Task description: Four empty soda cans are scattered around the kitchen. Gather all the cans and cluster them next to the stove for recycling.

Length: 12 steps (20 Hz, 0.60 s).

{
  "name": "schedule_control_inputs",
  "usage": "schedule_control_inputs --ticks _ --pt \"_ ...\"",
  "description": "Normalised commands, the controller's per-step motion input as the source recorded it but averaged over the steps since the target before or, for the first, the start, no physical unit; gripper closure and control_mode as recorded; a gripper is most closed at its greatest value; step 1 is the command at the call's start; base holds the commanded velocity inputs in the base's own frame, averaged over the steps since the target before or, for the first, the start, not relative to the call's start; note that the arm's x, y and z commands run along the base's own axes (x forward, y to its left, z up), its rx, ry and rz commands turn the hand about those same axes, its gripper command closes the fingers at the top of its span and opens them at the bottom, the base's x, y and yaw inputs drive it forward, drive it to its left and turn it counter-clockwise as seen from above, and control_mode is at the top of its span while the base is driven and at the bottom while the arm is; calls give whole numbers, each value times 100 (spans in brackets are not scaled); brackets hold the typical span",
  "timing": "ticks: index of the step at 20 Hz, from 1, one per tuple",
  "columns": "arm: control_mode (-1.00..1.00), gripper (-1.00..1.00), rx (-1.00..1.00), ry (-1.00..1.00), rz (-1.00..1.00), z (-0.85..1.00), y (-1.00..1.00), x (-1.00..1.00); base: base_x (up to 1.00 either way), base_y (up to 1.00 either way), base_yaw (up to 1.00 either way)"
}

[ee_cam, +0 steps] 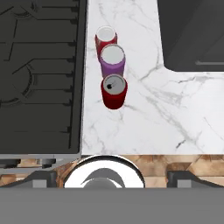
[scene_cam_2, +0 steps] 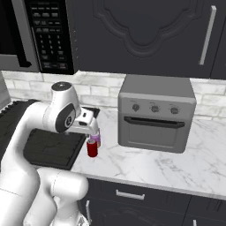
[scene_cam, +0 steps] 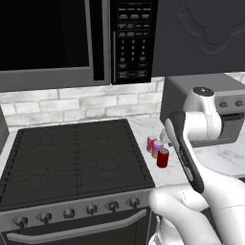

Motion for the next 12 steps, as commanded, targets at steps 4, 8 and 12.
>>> schedule_control_inputs --ticks 4,8,12 --pt "-100 -100 0 0 0 36 1 -50 0 0 0" --pt "-100 -100 0 0 0 32 0 -33 0 0 0" --pt "-100 -100 0 0 0 33 2 -28 0 0 0"
